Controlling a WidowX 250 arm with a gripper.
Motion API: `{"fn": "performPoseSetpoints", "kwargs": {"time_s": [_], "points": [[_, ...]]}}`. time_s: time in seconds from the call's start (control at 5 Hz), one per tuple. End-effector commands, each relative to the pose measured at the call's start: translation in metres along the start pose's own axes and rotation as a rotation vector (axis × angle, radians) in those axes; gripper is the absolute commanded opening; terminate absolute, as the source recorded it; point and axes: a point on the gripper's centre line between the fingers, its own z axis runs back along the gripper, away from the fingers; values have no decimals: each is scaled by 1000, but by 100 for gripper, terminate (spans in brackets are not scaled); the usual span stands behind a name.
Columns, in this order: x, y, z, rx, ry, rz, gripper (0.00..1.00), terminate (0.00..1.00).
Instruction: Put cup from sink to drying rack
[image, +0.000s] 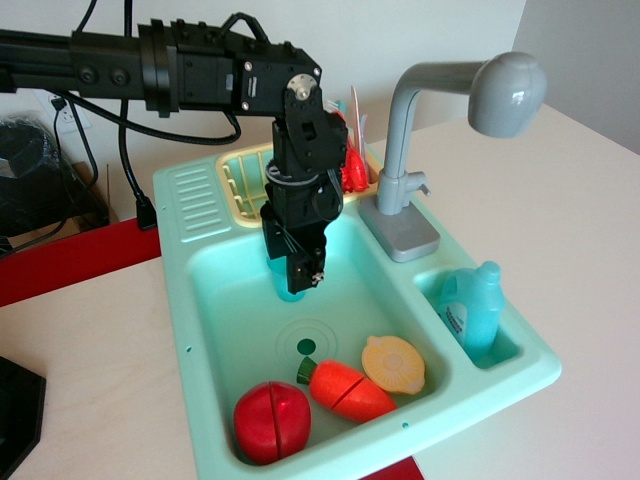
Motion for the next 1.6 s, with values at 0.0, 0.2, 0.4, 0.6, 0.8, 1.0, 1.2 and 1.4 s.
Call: {"fn": "performPoseSetpoints", "kwargs": {"time_s": [0.0,0.2,0.4,0.6,0.8,1.0,1.2,1.4], "points": [[0,0,0,0,0,0,100,0],[2,0,-3,-8,-1,9,100,0],[2,1,-9,-10,6,11,100,0],[-2,1,-11,-8,-33,23,0,0],[-5,-2,-12,-11,-48,17,0,0],[-7,-3,-12,-13,-59,11,0,0],[-9,-4,-10,-18,-69,13,0,0],[-7,-6,0,-18,-96,11,0,0]]}}
